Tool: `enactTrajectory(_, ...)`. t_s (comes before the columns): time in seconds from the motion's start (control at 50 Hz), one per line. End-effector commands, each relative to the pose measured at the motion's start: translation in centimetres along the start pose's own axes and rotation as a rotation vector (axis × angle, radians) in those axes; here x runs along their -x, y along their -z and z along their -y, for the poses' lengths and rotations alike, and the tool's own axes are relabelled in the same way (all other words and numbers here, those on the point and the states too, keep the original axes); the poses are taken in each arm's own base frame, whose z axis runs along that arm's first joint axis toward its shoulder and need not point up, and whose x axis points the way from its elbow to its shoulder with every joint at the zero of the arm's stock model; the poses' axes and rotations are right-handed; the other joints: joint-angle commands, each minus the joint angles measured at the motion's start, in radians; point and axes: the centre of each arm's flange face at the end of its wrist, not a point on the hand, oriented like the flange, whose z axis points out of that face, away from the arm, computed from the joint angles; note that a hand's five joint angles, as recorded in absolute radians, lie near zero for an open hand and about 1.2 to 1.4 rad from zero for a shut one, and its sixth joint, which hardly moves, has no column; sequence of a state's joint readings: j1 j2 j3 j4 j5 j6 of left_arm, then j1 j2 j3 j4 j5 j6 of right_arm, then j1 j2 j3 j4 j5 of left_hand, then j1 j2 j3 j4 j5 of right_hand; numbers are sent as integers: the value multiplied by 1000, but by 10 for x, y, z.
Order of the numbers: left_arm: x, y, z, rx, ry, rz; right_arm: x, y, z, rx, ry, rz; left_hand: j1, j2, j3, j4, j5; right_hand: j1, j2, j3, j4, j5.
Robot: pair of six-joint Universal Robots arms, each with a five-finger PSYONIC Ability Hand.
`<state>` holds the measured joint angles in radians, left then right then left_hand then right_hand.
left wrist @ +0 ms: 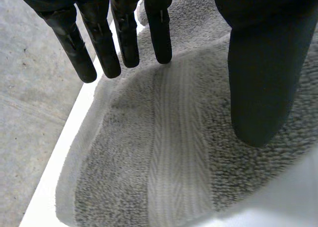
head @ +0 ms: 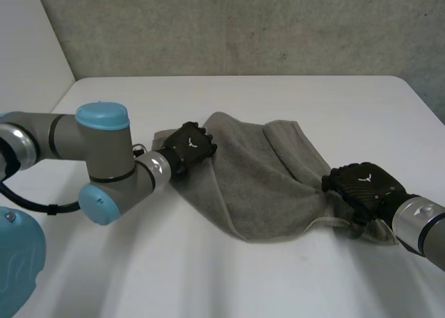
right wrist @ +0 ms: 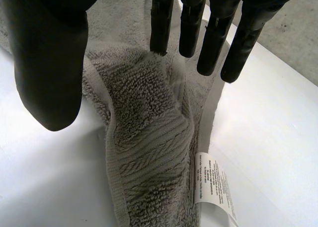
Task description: Fold the towel.
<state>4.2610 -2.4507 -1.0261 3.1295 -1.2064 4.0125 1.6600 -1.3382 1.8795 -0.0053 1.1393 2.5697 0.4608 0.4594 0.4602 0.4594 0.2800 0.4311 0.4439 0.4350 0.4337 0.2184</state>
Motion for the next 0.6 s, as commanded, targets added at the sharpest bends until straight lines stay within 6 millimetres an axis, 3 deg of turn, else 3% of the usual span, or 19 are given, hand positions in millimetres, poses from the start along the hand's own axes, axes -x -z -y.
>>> enactTrajectory(0.02,5,-7,5,1,1,-13,0,-1,0,-2,1,0,52,54,53,54,58,-58,-71,-62,-61,-20)
enactTrajectory(0.14,1,-13,5,20,22,-99,1,-2,-2,3,-1,5,52,54,53,54,58,-58,-71,-62,-61,-20)
enactTrajectory(0.38,6,-20,8,1,15,-91,1,-5,-6,17,14,11,76,77,76,77,82,-58,-71,-62,-61,-20)
enactTrajectory(0.44,6,-19,7,9,18,-97,2,-5,-7,21,12,13,164,165,164,165,170,-58,-71,-62,-61,-20)
enactTrajectory(0.54,4,-17,4,27,28,-114,2,-6,-7,21,12,15,481,482,481,482,487,-58,-71,-62,-61,-20)
enactTrajectory(0.58,6,-16,4,35,21,-107,2,-6,-8,22,11,14,720,722,721,722,727,-58,-71,-62,-61,-20)
enactTrajectory(0.6,6,-16,4,35,21,-107,2,-6,-7,22,12,15,721,723,722,723,728,-58,-71,-62,-61,-20)
